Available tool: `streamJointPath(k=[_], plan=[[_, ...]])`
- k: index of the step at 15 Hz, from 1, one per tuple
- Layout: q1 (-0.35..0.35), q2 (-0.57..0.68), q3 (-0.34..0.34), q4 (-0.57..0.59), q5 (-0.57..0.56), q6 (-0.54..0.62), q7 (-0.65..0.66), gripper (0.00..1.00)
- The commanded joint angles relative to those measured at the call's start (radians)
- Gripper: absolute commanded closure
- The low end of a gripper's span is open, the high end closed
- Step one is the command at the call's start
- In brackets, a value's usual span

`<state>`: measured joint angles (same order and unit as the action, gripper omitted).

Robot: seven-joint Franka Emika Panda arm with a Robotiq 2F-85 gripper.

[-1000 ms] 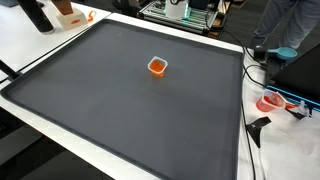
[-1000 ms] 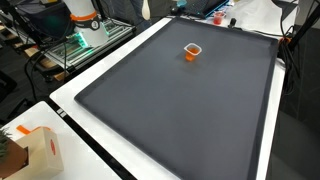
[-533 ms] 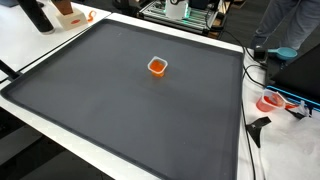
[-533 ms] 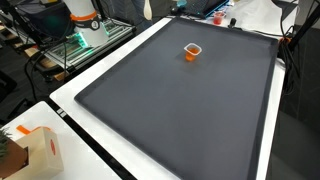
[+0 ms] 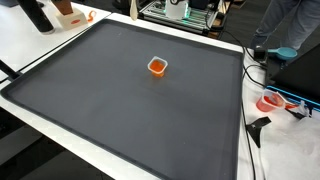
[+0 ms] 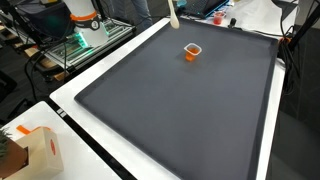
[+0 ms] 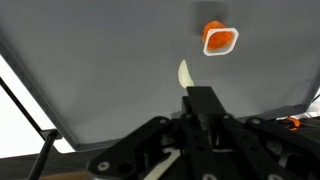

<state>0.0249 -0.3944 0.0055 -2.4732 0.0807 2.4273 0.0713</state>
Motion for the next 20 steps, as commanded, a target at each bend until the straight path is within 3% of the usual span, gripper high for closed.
streamJointPath(k=[1,6,12,20], plan=[[0.059,0.112,-0.081,0.048,0.181,0.052,-0.141,0.97],[0.079,0.231,-0.127,0.111,0.425,0.027,-0.34,0.97],[0.043,0.337,-0.119,0.158,0.676,0.003,-0.581,0.97],[-0.036,0.451,-0.097,0.182,0.868,-0.072,-0.746,0.97]])
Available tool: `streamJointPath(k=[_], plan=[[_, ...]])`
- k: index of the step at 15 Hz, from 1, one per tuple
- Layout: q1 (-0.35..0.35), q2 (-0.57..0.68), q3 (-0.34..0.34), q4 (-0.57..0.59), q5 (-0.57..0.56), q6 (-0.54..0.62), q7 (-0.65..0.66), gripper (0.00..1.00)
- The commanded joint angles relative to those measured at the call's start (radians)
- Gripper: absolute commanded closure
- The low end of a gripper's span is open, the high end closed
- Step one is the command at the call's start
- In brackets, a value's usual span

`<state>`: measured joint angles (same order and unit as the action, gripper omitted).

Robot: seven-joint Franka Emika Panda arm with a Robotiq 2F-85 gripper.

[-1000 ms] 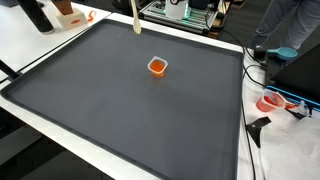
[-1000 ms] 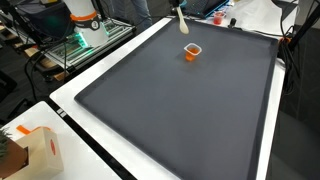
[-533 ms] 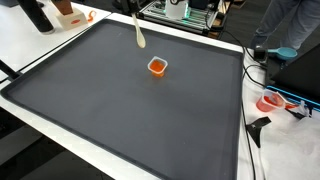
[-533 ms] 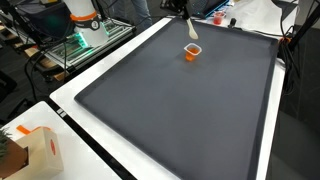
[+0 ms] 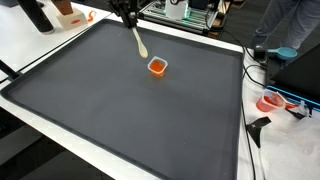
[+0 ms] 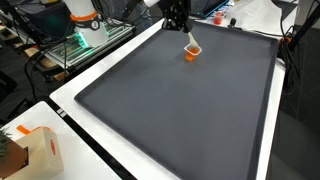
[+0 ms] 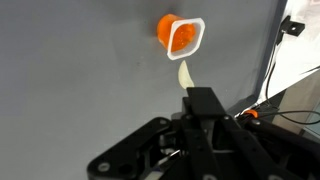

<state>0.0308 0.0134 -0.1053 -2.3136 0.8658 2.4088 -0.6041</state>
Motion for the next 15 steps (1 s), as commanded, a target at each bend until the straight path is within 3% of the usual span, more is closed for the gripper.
streamJointPath(k=[1,8,15], plan=[[-0.051,0.055,0.016,0.026,0.106,-0.066,-0.089,0.97],[-0.101,0.127,0.021,0.038,0.215,-0.144,-0.185,0.97],[-0.118,0.17,0.026,0.054,0.257,-0.176,-0.192,0.97]])
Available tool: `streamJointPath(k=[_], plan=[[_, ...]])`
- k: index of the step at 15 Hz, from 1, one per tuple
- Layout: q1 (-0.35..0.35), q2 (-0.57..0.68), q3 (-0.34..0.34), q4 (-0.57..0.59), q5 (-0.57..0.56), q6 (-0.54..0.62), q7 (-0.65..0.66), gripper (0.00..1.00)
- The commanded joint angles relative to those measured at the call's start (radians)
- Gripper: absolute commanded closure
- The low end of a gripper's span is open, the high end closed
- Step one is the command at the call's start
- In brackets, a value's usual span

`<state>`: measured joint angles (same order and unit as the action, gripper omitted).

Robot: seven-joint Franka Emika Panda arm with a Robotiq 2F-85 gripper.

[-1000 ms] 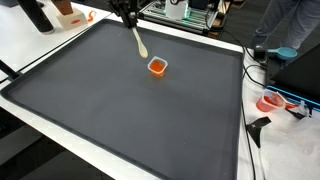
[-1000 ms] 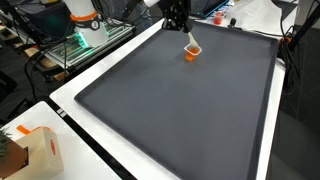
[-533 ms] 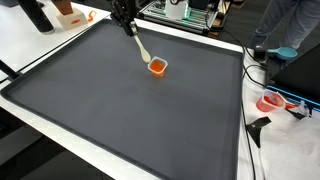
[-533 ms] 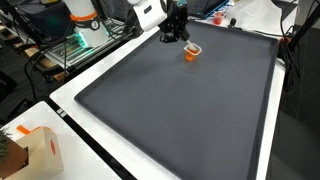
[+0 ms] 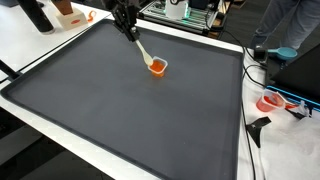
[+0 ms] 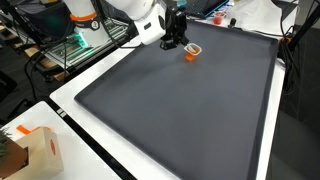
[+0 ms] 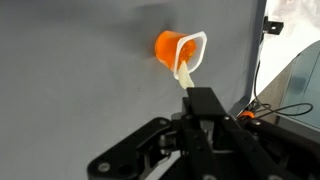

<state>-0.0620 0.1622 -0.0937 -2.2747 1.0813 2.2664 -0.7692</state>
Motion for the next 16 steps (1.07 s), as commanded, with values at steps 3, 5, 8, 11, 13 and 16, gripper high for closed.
streamJointPath(k=[3,5,8,11,13,16], plan=[[-0.03,0.025,0.018,0.023,0.065,-0.06,-0.029,0.97],[-0.034,0.028,0.018,0.033,0.084,-0.094,-0.029,0.97],[-0.031,0.022,0.016,0.039,0.084,-0.113,-0.004,0.97],[-0.018,0.01,0.02,0.045,0.057,-0.102,0.041,0.97],[-0.006,-0.002,0.026,0.05,0.032,-0.085,0.087,0.97],[0.015,-0.021,0.039,0.065,-0.025,-0.07,0.182,0.97]])
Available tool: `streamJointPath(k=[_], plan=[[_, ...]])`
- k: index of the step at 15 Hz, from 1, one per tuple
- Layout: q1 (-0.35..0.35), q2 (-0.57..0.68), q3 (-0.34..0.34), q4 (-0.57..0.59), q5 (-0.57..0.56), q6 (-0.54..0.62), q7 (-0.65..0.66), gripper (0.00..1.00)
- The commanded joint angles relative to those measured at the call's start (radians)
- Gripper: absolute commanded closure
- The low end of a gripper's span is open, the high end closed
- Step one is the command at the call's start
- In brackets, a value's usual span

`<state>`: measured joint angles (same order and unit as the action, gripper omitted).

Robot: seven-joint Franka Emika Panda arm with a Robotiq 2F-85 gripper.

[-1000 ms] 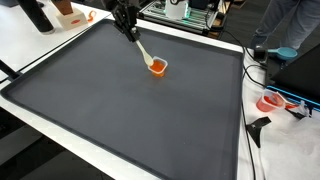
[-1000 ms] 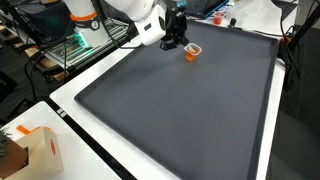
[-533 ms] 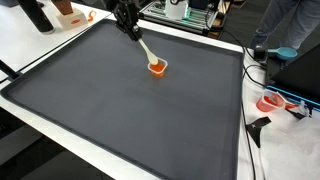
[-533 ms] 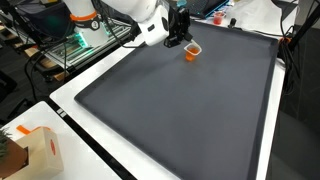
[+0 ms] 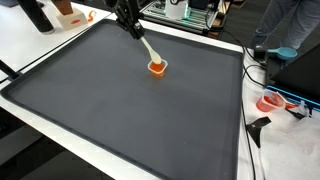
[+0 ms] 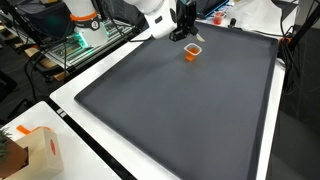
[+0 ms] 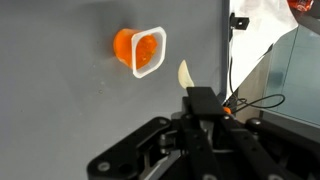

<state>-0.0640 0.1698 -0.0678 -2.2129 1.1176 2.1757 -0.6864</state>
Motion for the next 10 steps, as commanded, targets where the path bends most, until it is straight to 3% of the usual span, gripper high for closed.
streamJointPath(k=[1,5,10], plan=[[0.027,-0.037,0.018,0.01,-0.096,0.03,0.143,0.97],[0.06,-0.06,0.043,0.043,-0.278,0.058,0.334,0.97],[0.101,-0.064,0.072,0.099,-0.605,0.076,0.605,0.97]])
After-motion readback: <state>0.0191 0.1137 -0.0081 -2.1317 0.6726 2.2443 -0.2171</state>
